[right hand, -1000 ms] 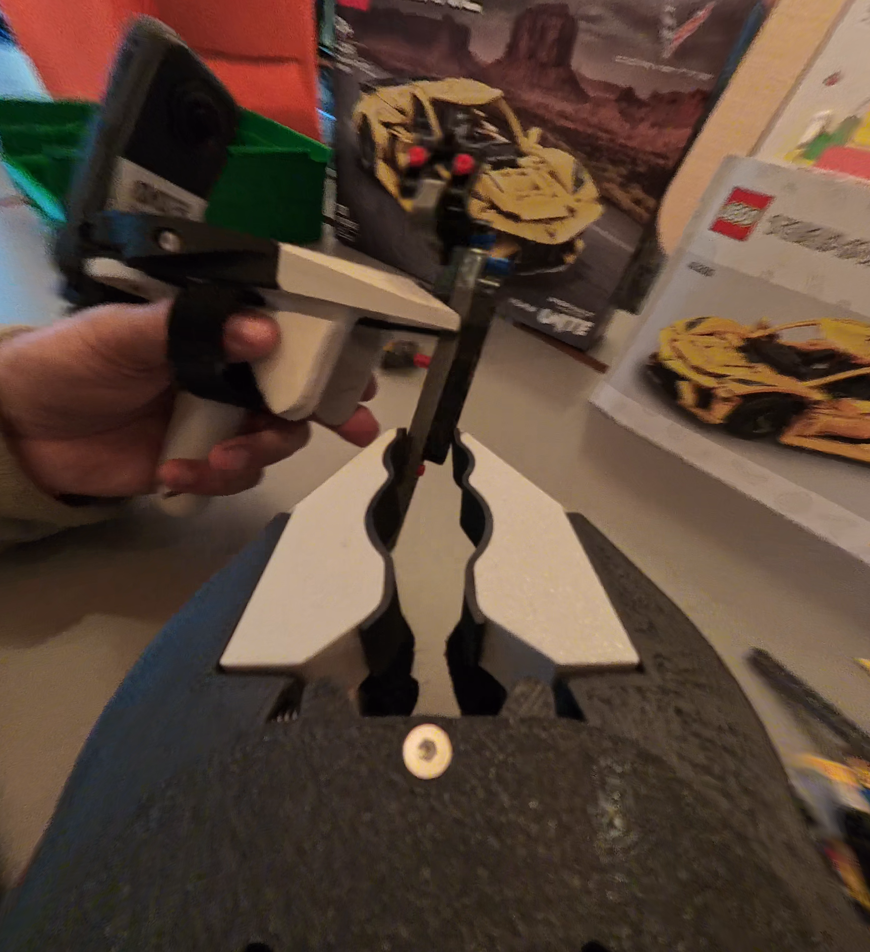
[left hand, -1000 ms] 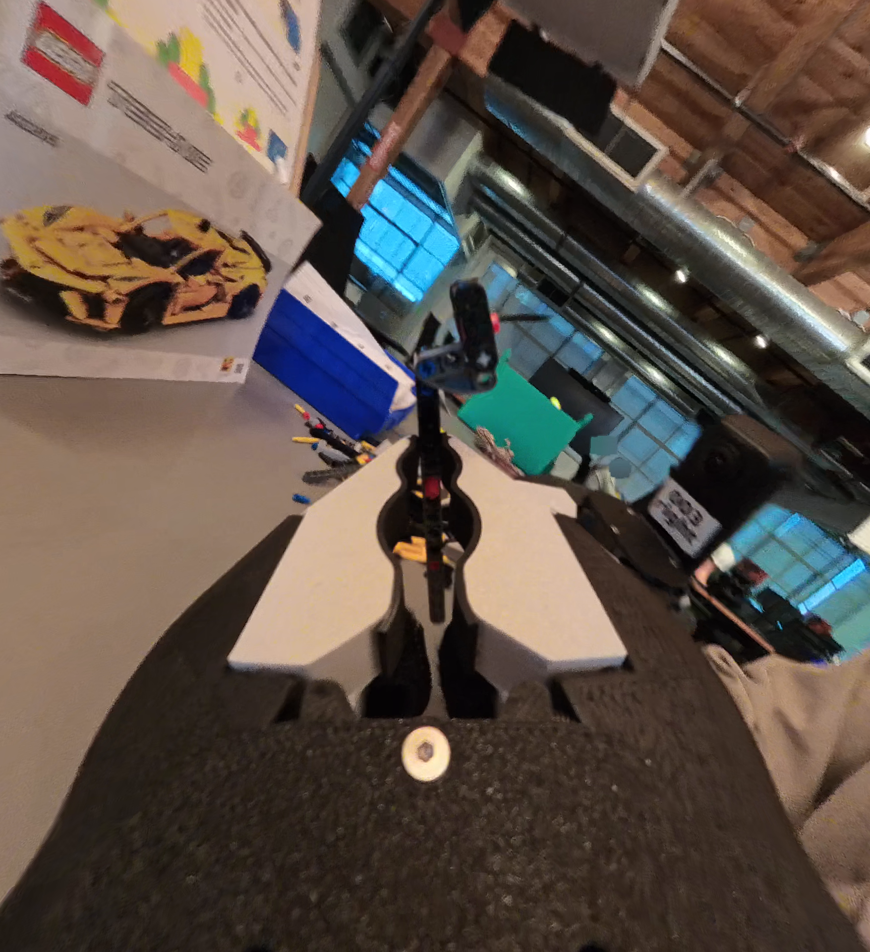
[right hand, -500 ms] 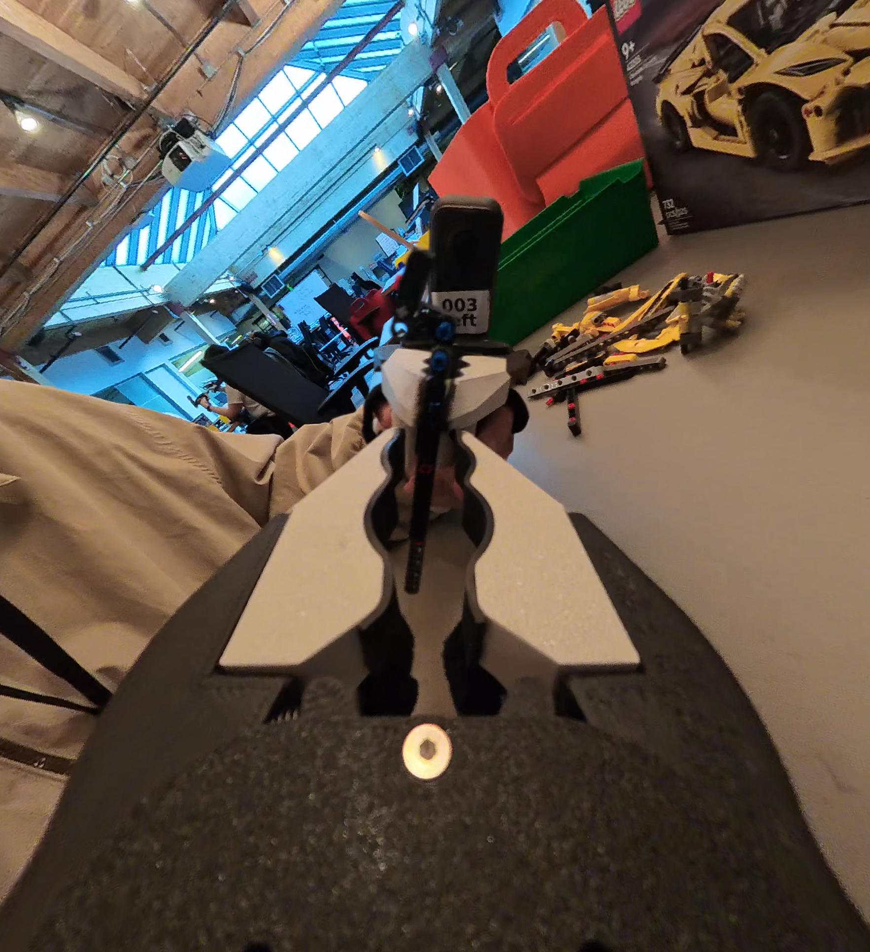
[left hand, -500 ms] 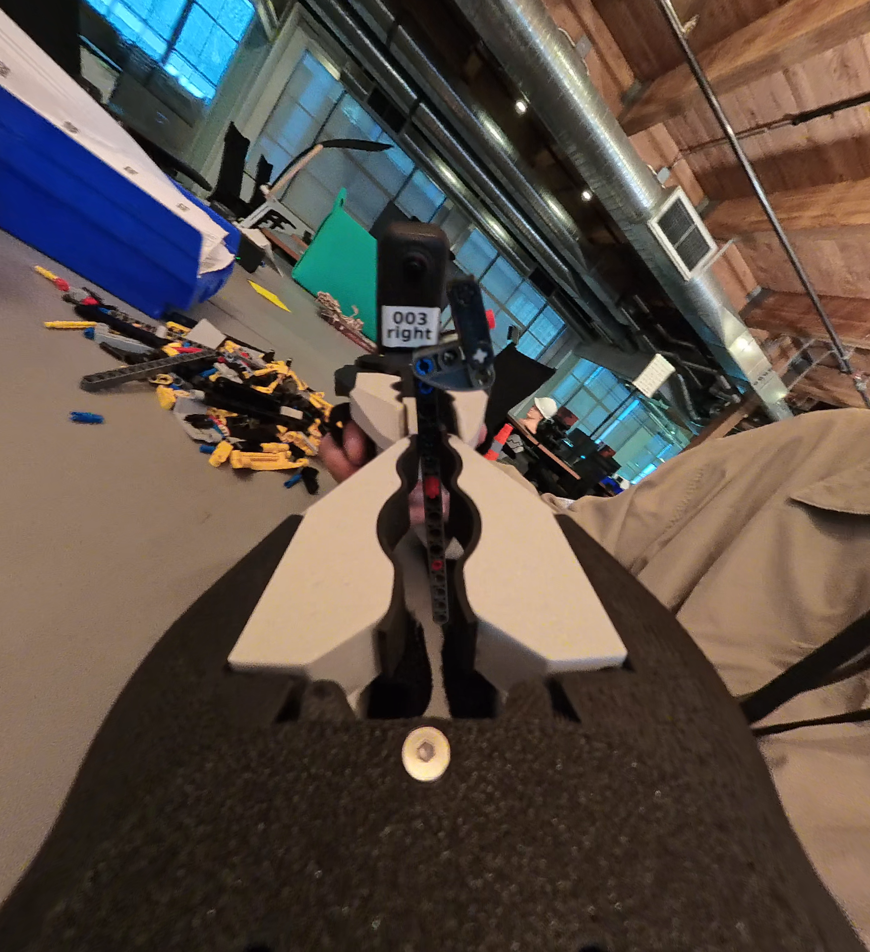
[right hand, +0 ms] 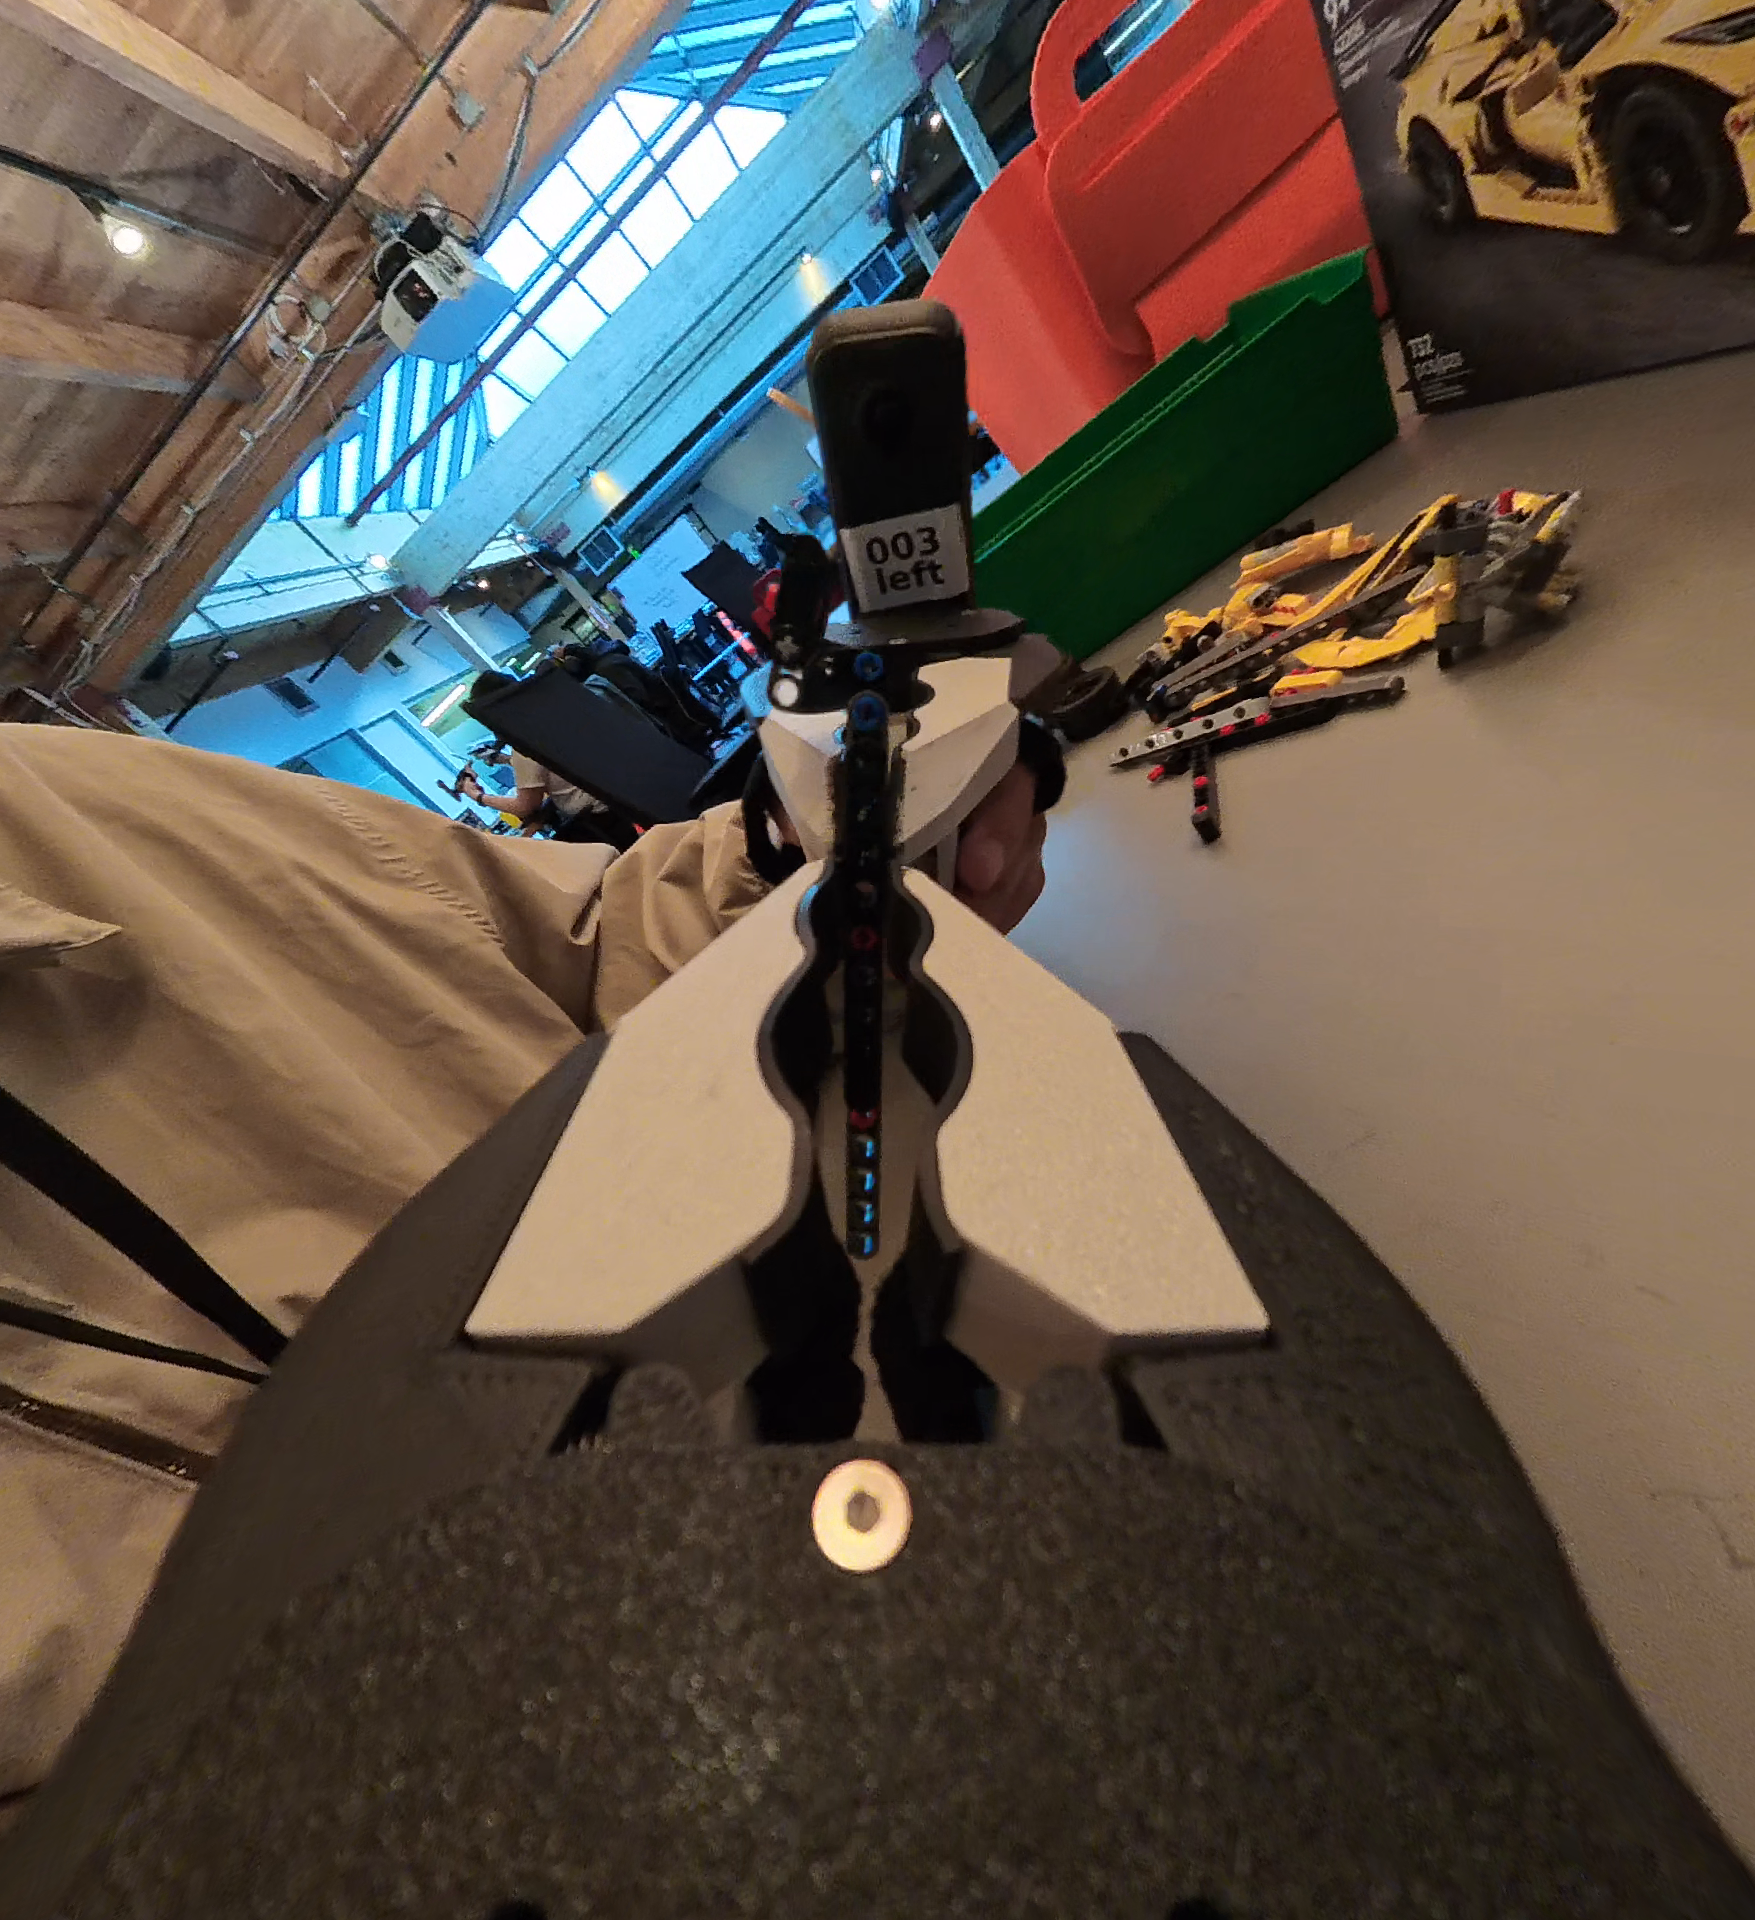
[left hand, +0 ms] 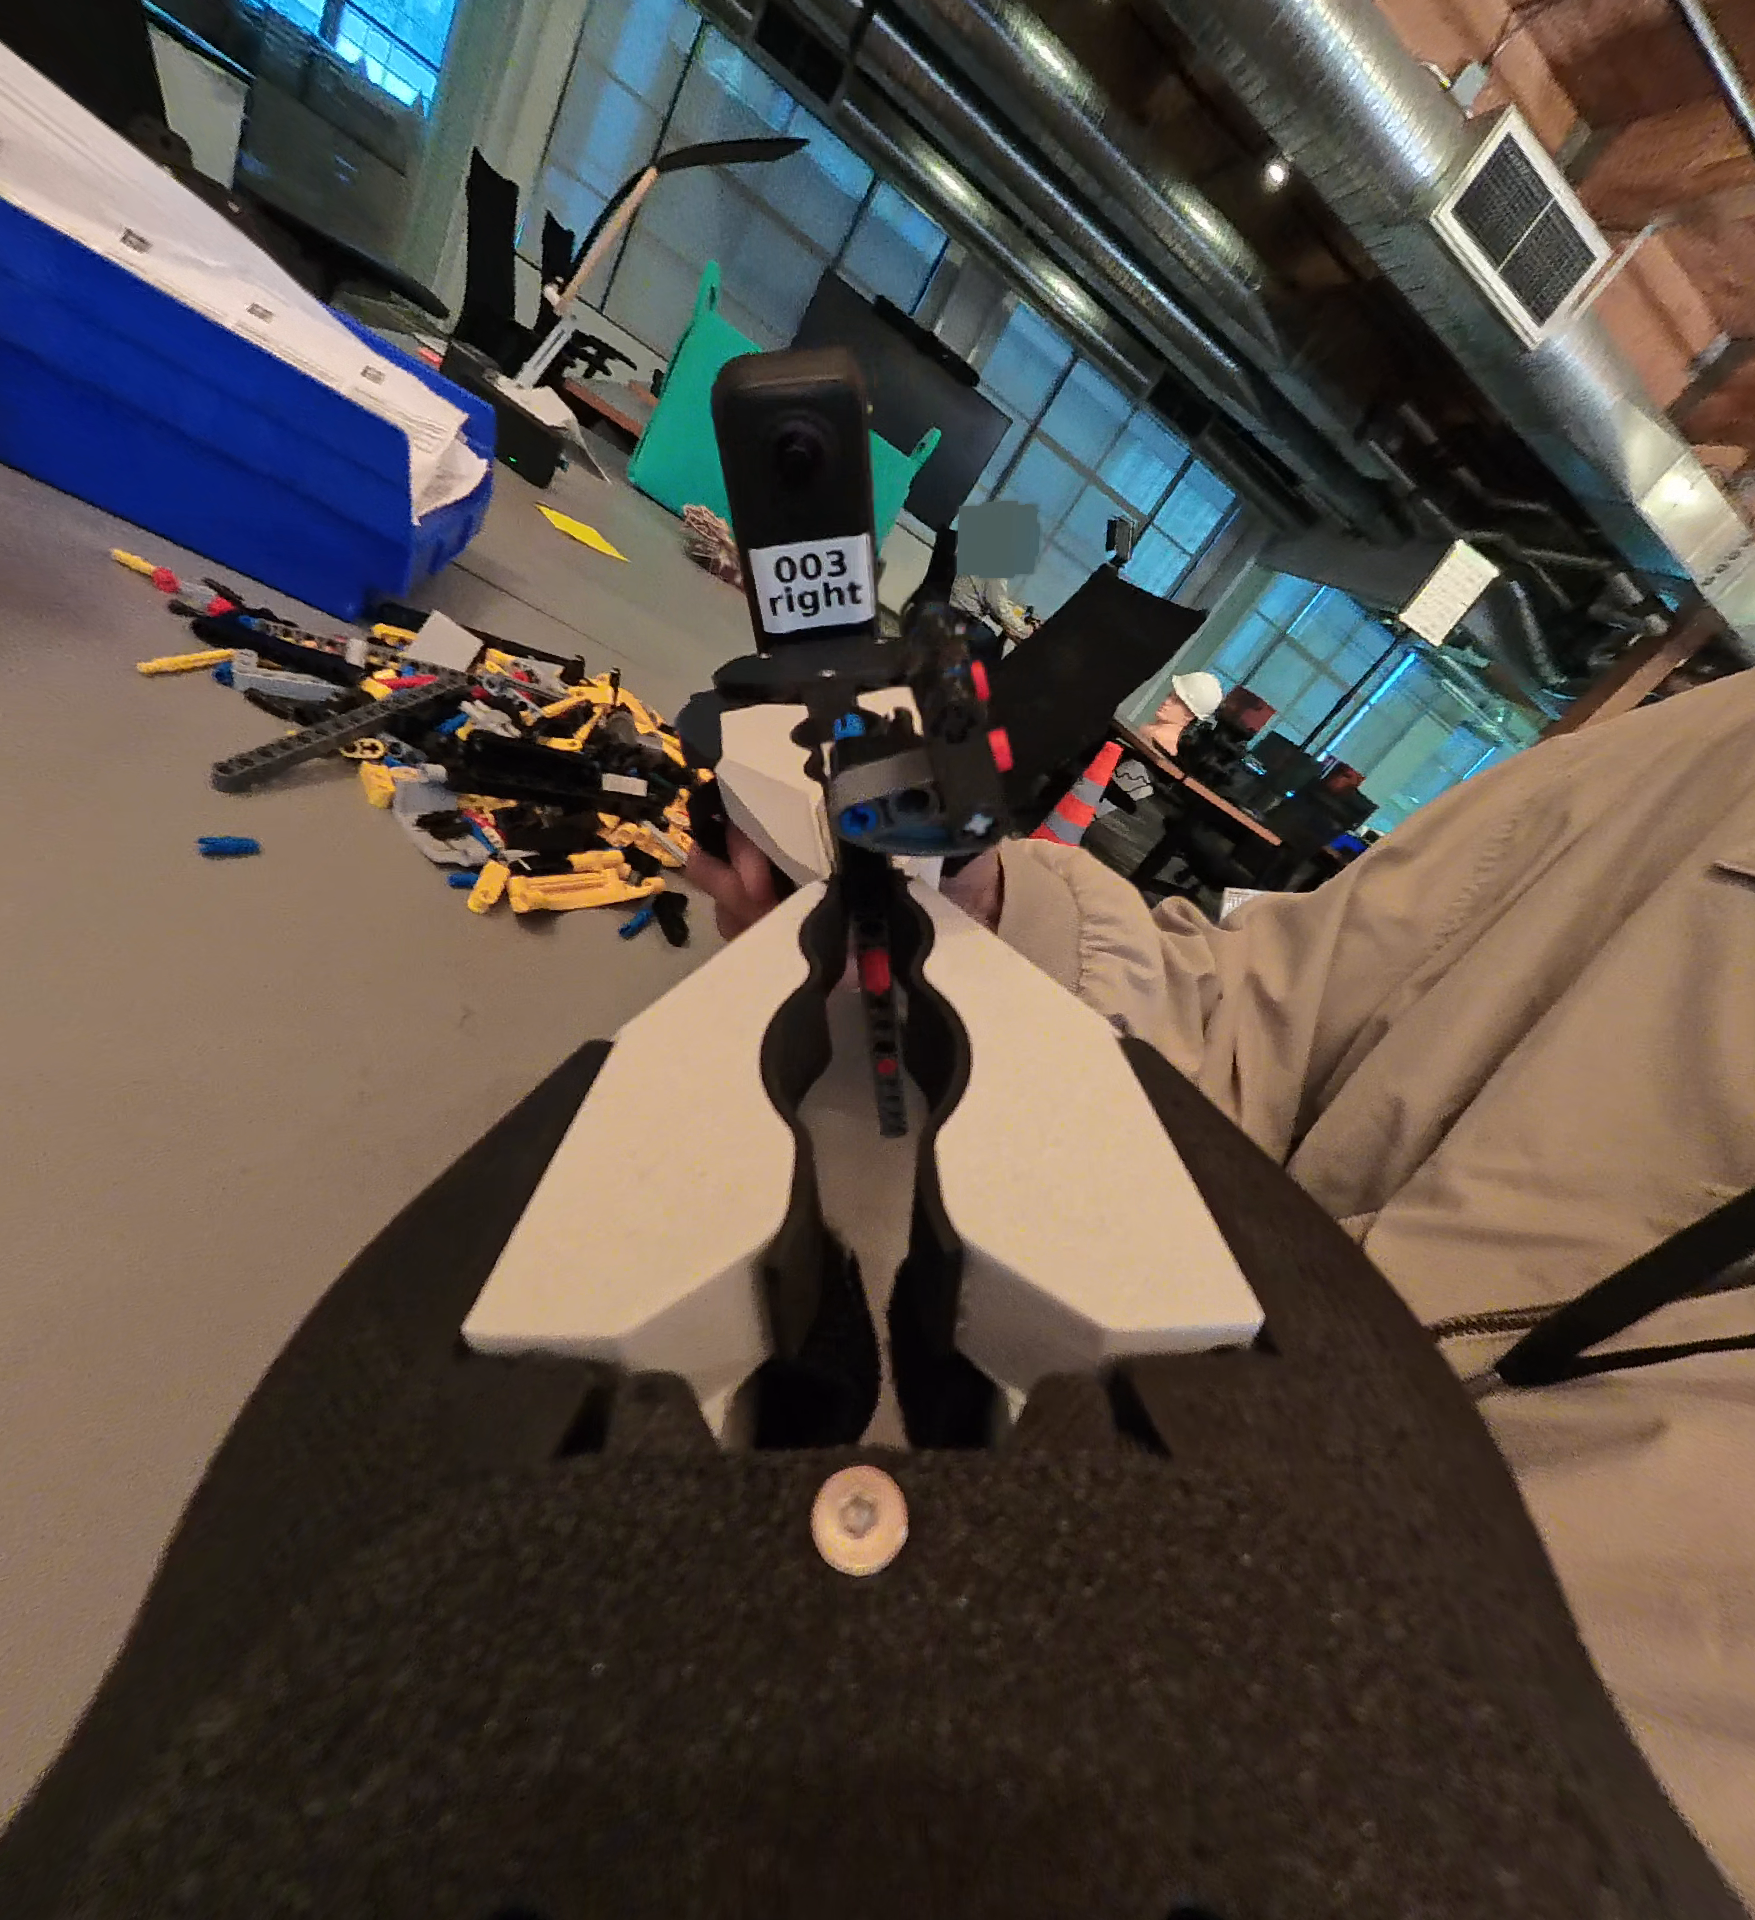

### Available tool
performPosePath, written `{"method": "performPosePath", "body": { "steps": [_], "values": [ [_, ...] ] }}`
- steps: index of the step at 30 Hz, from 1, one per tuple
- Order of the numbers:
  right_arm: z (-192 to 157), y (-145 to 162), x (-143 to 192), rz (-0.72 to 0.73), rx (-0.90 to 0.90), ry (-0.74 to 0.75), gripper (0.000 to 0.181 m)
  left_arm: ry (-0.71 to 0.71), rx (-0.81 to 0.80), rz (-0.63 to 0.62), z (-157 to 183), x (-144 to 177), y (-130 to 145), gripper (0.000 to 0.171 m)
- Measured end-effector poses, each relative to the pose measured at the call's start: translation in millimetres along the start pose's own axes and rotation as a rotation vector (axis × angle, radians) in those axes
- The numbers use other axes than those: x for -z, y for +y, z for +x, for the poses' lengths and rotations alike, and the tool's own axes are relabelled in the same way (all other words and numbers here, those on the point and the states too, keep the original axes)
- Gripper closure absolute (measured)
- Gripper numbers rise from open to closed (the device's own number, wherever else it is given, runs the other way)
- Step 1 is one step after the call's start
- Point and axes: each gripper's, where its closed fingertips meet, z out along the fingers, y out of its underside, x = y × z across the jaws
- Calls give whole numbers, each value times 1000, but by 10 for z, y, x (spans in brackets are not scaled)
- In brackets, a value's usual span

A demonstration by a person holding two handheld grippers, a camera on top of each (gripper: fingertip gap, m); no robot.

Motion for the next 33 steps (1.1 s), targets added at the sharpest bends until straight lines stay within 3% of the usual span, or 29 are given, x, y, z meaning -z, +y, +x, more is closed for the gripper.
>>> {"method": "performPosePath", "body": {
  "steps": [11,21,27,33],
  "values": [
    [126,21,-20,2,-22,60,176,-66,9,86,-139,-34,-46,162],
    [95,-25,-34,46,-50,31,176,-44,29,118,-96,-21,-100,164],
    [77,-10,-63,48,-99,0,175,-53,-56,49,-57,26,-57,165],
    [14,56,-44,-32,-26,-13,176,-26,-109,-25,14,23,15,165]
  ]
}}
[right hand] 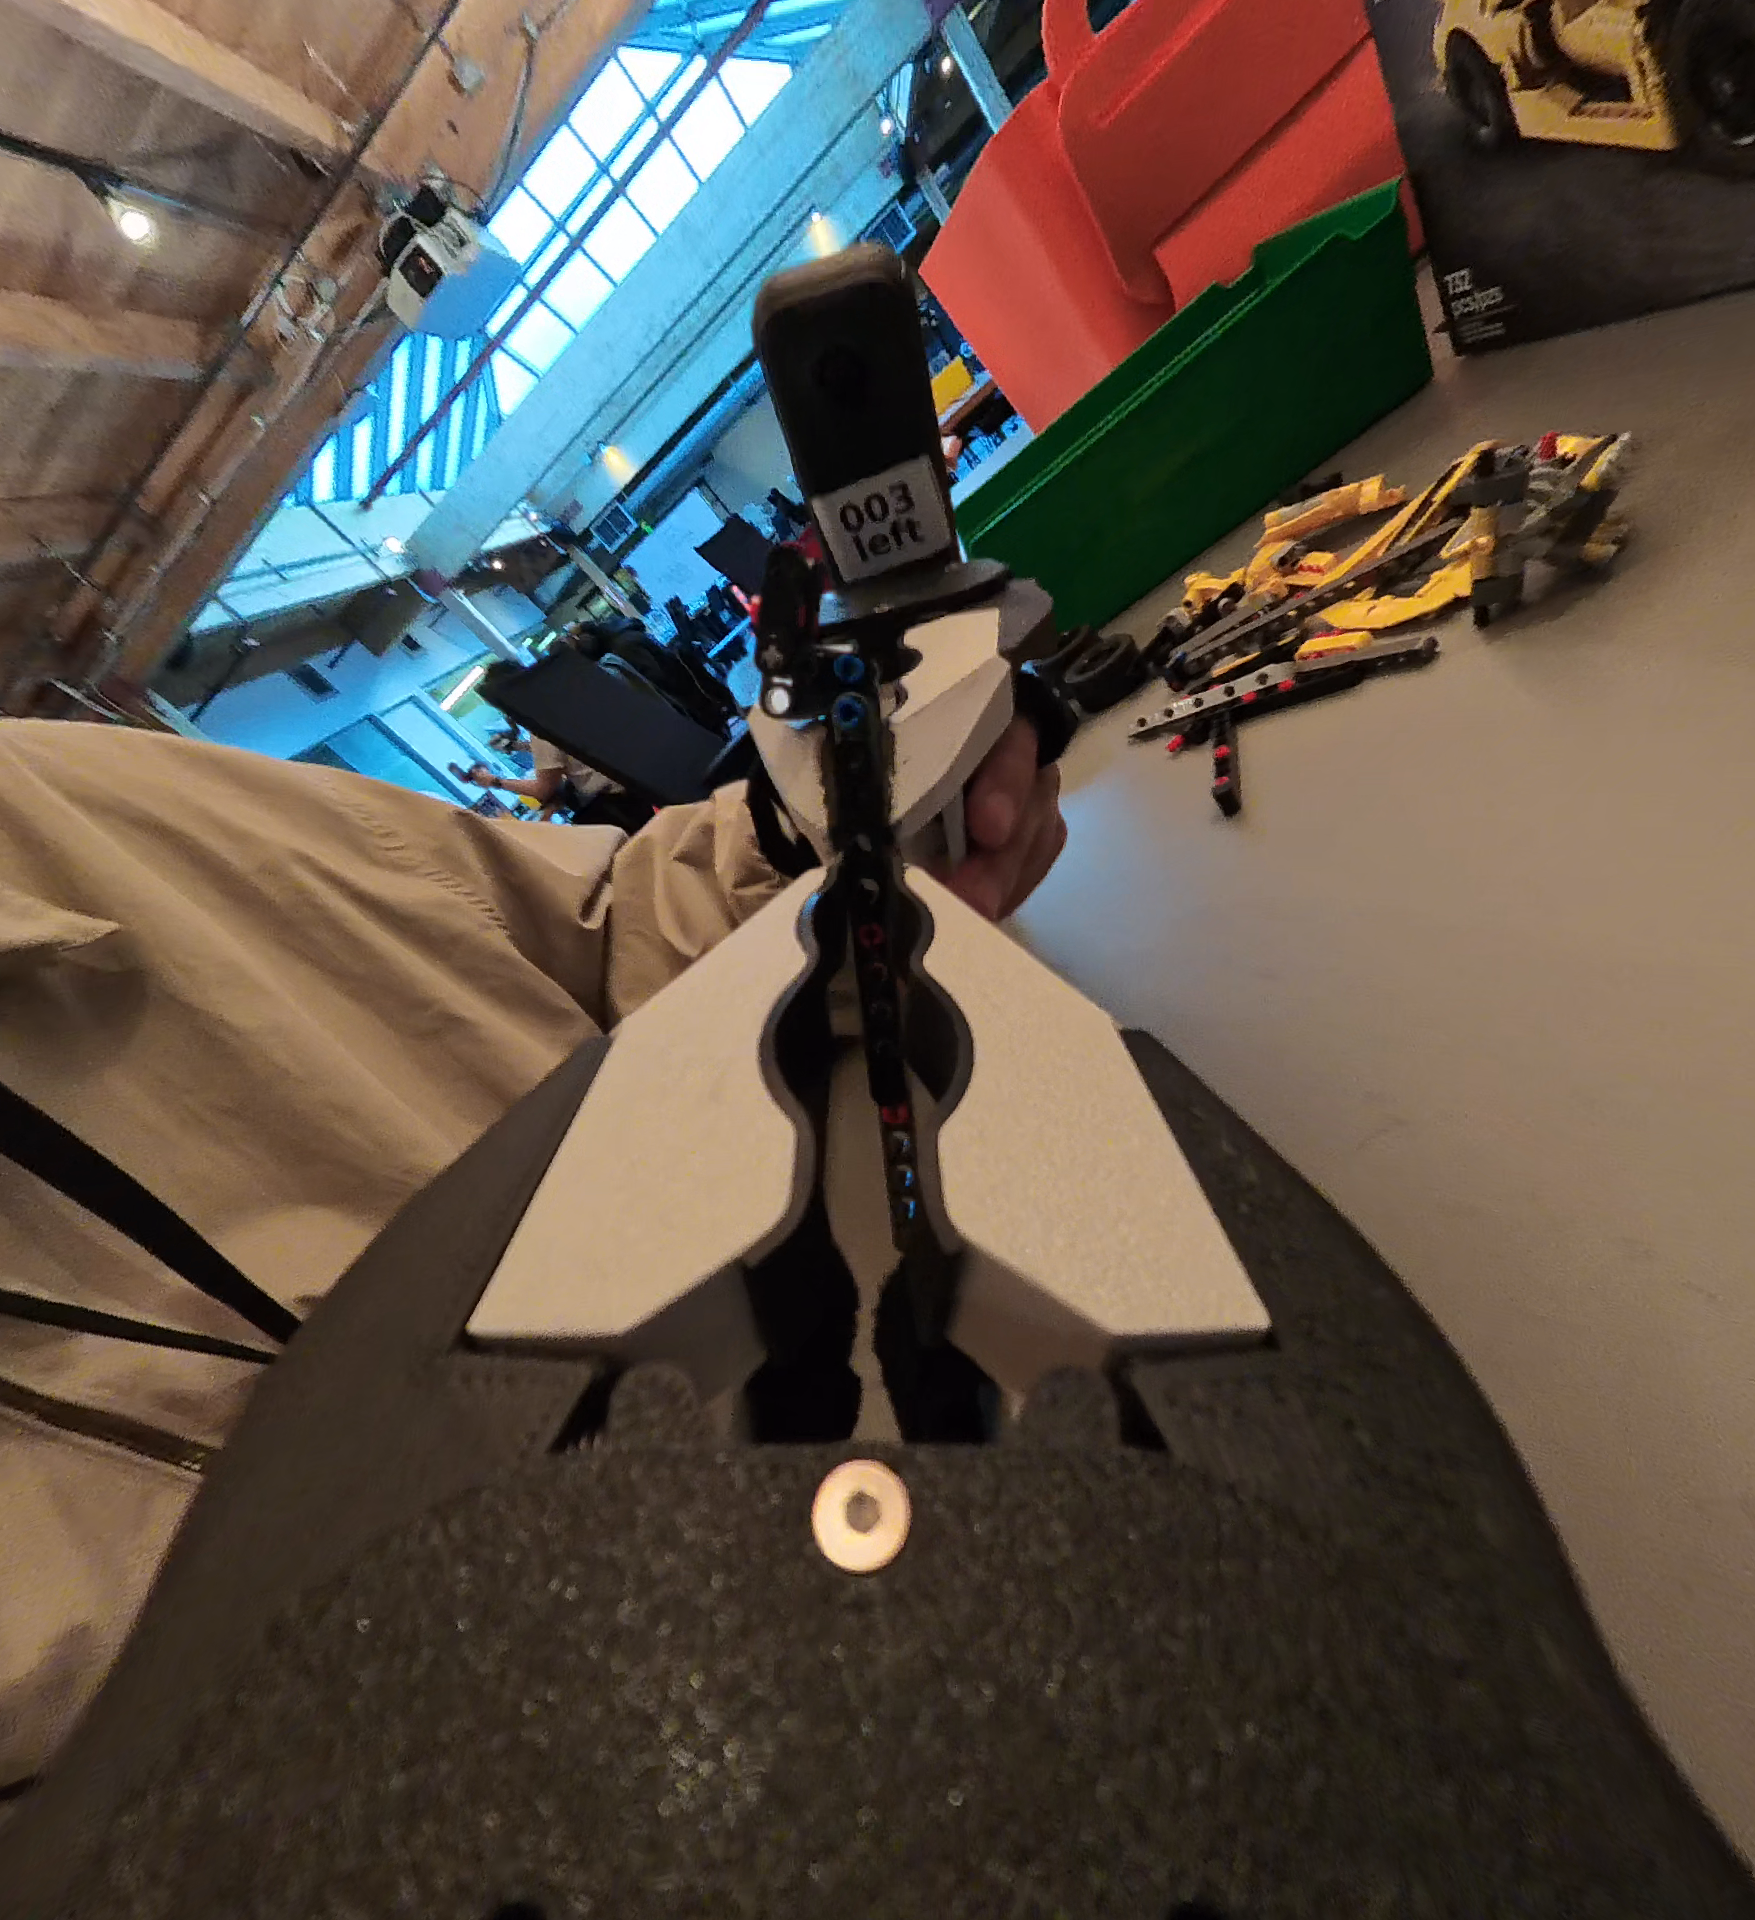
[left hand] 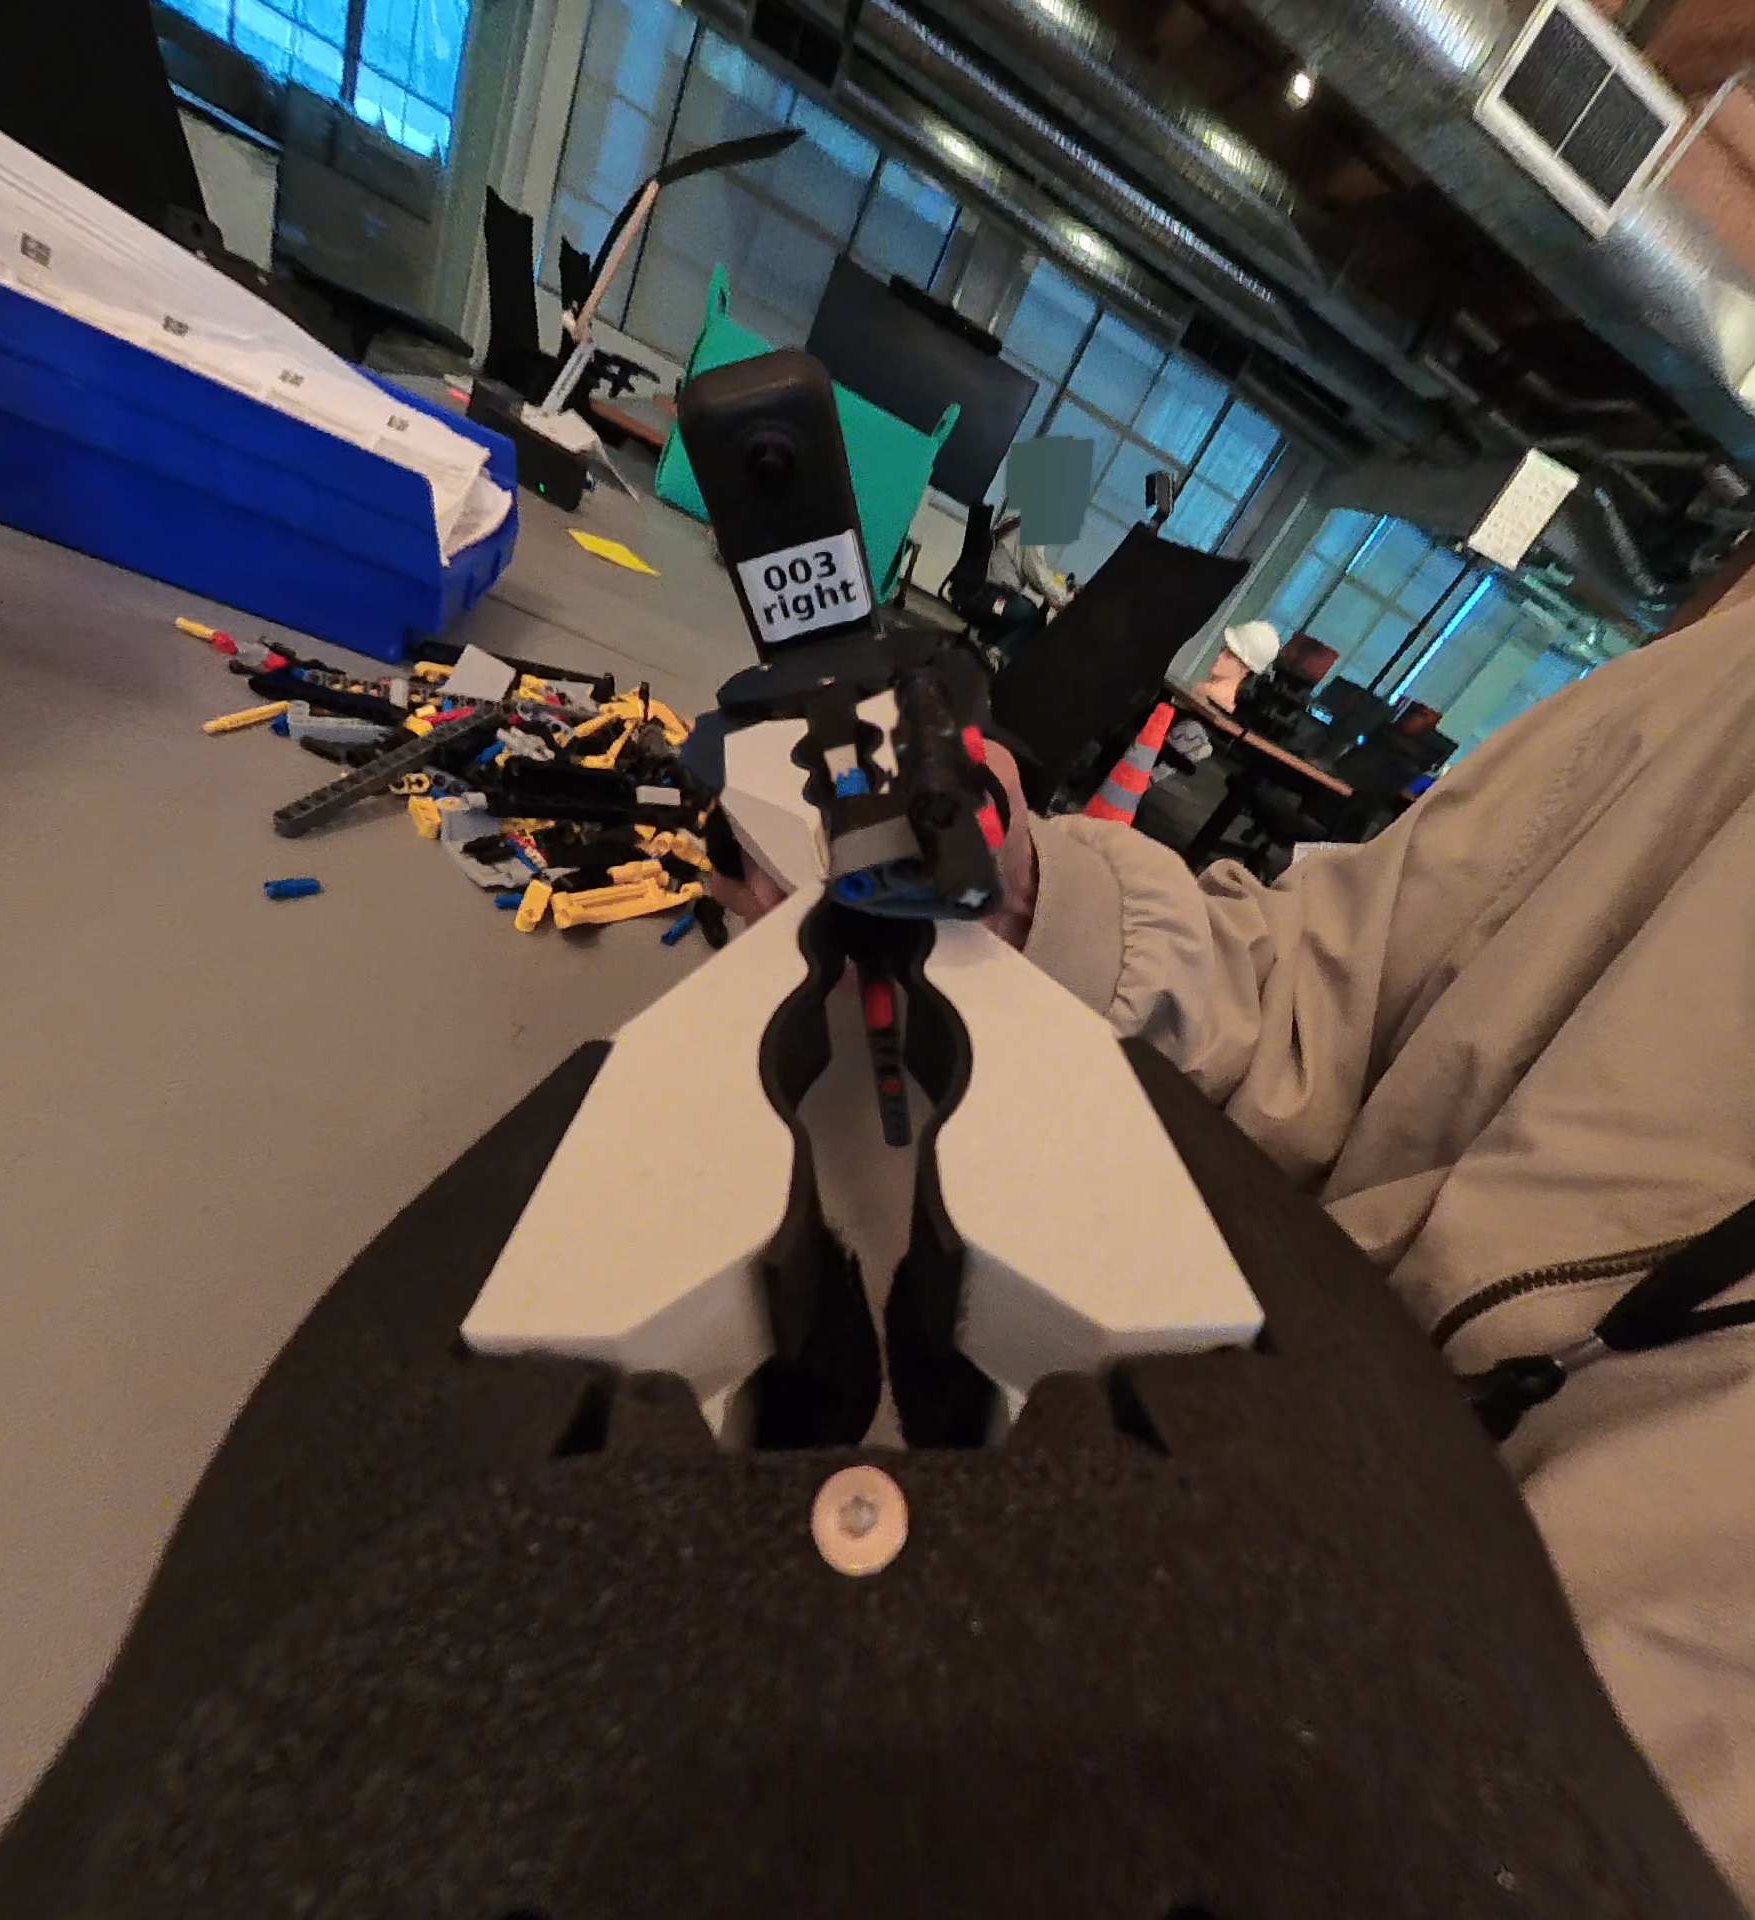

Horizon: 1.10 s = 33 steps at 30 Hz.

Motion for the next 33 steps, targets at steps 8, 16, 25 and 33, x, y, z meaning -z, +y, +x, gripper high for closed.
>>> {"method": "performPosePath", "body": {
  "steps": [8,16,25,33],
  "values": [
    [-51,119,-14,-97,120,10,173,92,77,-8,77,-37,61,165],
    [-10,144,-66,-103,126,29,175,44,21,-50,45,-32,105,164],
    [-57,193,-40,-140,185,28,175,61,-39,-90,104,-16,150,164],
    [-112,260,-17,-187,249,17,175,62,-127,-148,177,-10,215,164]
  ]
}}
